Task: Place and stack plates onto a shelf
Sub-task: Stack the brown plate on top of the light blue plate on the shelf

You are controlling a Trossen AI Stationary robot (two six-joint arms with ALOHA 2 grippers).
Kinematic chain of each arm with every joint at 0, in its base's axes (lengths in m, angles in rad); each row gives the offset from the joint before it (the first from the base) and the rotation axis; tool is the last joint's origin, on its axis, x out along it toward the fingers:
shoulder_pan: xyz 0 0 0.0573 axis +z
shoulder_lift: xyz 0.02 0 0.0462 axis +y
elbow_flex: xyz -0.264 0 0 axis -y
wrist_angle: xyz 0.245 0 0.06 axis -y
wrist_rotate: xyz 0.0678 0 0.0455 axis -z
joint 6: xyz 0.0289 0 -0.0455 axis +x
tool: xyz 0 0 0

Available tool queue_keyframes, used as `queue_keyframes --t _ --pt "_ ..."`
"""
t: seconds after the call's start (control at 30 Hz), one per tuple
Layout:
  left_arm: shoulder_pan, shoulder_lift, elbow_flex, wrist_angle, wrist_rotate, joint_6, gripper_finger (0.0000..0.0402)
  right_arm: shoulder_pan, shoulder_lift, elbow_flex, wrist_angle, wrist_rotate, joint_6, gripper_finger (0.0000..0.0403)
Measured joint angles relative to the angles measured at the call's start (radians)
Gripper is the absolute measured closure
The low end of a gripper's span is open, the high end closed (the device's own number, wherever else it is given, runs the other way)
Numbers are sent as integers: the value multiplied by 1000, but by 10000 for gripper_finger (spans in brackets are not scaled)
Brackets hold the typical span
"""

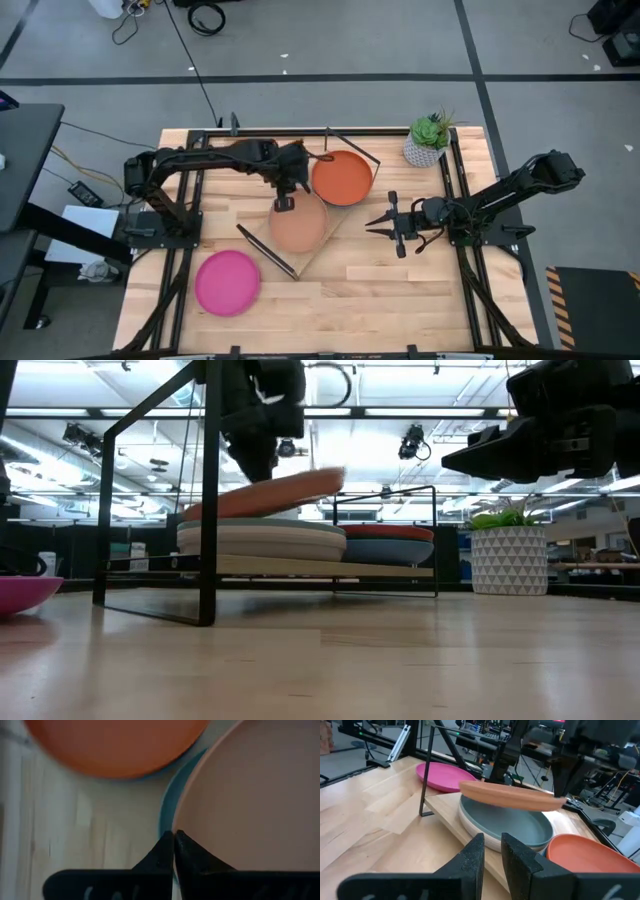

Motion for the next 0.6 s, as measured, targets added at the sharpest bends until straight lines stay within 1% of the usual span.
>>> queue_keyframes --t 0.07,0.17,0.3,0.37,0.47,0.6 --pt "24 9 -1 -17 1 0 393 0 0 0 0 0 1 332" --pt "47 28 -1 -10 32 0 393 0 0 0 0 0 3 332" --pt "45 61 -1 -9 51 1 393 0 0 -2 -1 0 0 332" --pt "39 78 -1 -17 89 1 388 0 0 -2 -2 0 0 332" --pt "29 91 -1 -12 103 1 364 0 0 -2 -4 -1 -1 332" --pt "29 93 -1 -9 78 -4 313 0 0 -2 -4 -1 -2 332"
